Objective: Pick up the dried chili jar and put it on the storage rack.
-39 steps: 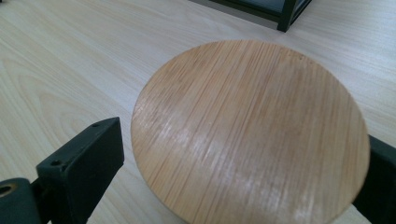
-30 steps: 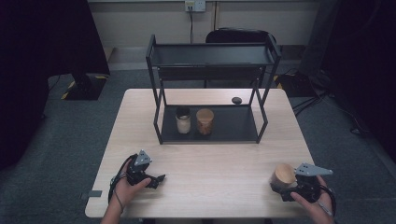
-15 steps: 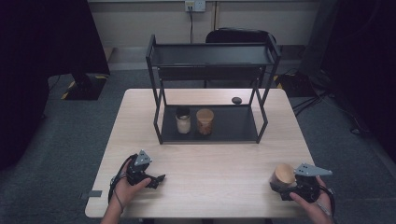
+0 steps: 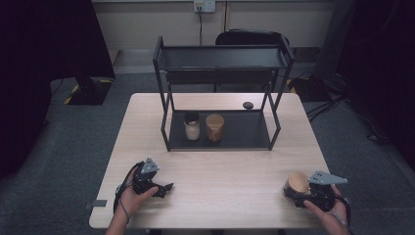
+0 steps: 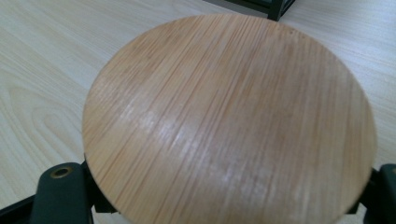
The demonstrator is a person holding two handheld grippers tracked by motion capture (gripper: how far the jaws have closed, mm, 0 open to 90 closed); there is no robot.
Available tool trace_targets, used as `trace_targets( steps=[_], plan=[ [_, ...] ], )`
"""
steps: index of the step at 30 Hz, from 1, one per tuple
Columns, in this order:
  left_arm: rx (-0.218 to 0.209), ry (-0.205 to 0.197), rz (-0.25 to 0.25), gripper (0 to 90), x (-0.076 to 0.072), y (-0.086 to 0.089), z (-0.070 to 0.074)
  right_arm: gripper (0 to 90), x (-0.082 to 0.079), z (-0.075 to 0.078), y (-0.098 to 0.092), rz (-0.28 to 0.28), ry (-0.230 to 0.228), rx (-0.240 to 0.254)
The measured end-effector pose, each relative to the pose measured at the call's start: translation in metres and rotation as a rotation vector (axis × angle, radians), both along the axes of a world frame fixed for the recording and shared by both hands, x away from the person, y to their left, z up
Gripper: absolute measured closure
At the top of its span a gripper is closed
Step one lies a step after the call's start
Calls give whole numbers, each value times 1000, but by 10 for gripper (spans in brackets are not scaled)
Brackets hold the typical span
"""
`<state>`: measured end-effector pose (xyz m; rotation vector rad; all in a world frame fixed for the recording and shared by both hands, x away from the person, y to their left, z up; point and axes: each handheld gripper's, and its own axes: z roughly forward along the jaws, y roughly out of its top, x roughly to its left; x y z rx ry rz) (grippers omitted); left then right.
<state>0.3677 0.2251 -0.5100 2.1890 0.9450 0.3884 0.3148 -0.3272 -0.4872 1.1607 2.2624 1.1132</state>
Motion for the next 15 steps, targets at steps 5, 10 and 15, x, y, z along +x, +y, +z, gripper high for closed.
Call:
trace_targets(
  steps=[5,10,15],
  plan=[
    [-1,0,0,1,0,0,0,244,1,0,1,5,-4,6],
    [-1,0,0,1,0,0,0,253,1,0,1,11,-14,-5],
    [0,0,0,1,0,0,0,255,2,1,1,8,-14,0]
  ],
)
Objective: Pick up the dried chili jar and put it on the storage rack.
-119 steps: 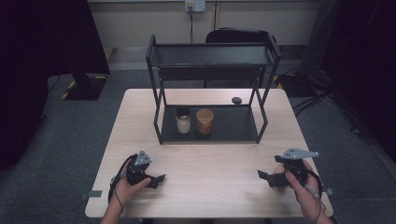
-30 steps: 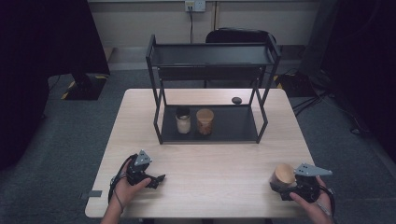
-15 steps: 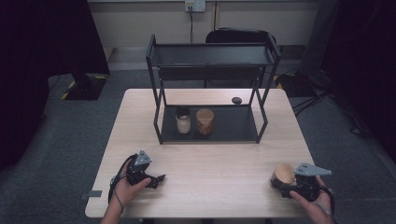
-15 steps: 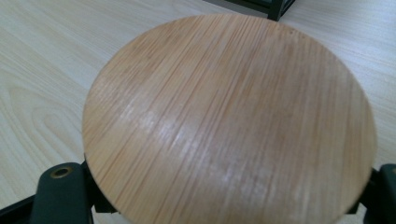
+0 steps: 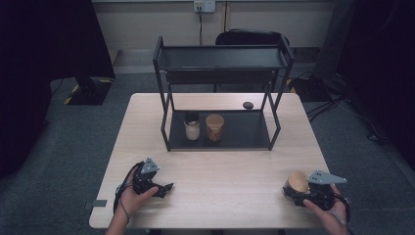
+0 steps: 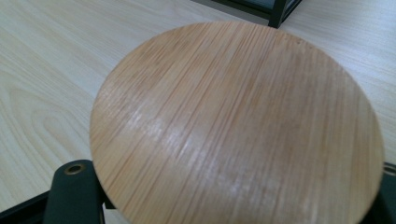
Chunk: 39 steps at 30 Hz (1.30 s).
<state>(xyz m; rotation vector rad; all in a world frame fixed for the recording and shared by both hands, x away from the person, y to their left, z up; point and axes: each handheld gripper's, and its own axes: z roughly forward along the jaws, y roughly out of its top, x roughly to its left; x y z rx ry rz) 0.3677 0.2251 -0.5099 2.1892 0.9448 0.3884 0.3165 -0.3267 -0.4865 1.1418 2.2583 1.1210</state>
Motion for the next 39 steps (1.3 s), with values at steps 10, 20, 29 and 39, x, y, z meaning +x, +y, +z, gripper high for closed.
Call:
trace_targets(
  steps=[10,20,29,39],
  plan=[
    [-1,0,0,1,0,0,0,257,3,5,2,13,-16,-10],
    [0,0,0,1,0,0,0,257,10,10,10,26,-26,-10],
    [0,0,0,1,0,0,0,257,19,14,17,28,-37,-17],
    [0,0,0,1,0,0,0,257,29,17,28,37,-45,-18]
  ],
)
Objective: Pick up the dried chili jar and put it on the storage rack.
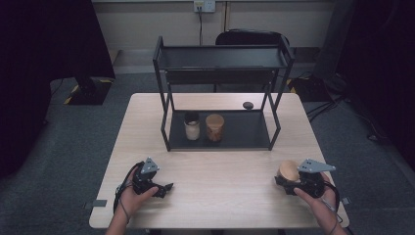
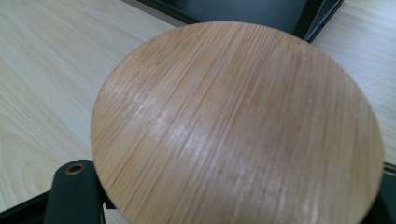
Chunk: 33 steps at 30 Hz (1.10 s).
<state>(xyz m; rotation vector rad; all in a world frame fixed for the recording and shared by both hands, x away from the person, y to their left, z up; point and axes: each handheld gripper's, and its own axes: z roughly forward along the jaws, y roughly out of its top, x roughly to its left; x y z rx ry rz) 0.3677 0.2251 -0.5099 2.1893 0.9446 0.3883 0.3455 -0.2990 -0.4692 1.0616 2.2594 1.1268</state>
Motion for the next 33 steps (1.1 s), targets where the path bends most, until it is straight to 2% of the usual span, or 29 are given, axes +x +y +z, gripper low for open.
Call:
trace_targets(
  steps=[33],
  plan=[
    [0,0,0,1,0,0,0,257,36,10,33,31,-10,-18]
  ],
)
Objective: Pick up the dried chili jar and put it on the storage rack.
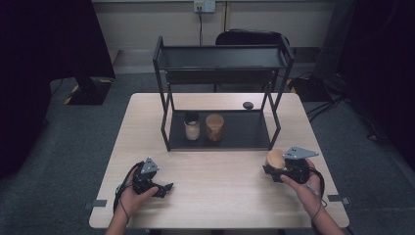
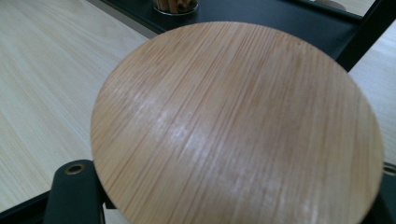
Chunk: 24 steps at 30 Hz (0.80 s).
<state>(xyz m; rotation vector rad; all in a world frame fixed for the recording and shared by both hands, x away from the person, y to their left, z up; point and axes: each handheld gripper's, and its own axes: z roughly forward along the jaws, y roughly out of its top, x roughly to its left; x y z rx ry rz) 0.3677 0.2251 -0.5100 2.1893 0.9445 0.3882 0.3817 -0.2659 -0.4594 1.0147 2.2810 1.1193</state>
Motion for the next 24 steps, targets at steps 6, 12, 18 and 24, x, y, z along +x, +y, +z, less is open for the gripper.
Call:
trace_targets(
  steps=[6,12,18,24],
  plan=[
    [0,0,0,1,0,0,0,257,6,2,4,2,-2,-1],
    [0,0,0,1,0,0,0,257,10,1,8,3,2,-1],
    [0,0,0,1,0,0,0,257,15,0,15,10,5,-6],
    [0,0,0,1,0,0,0,257,21,0,20,18,9,-2]
  ],
)
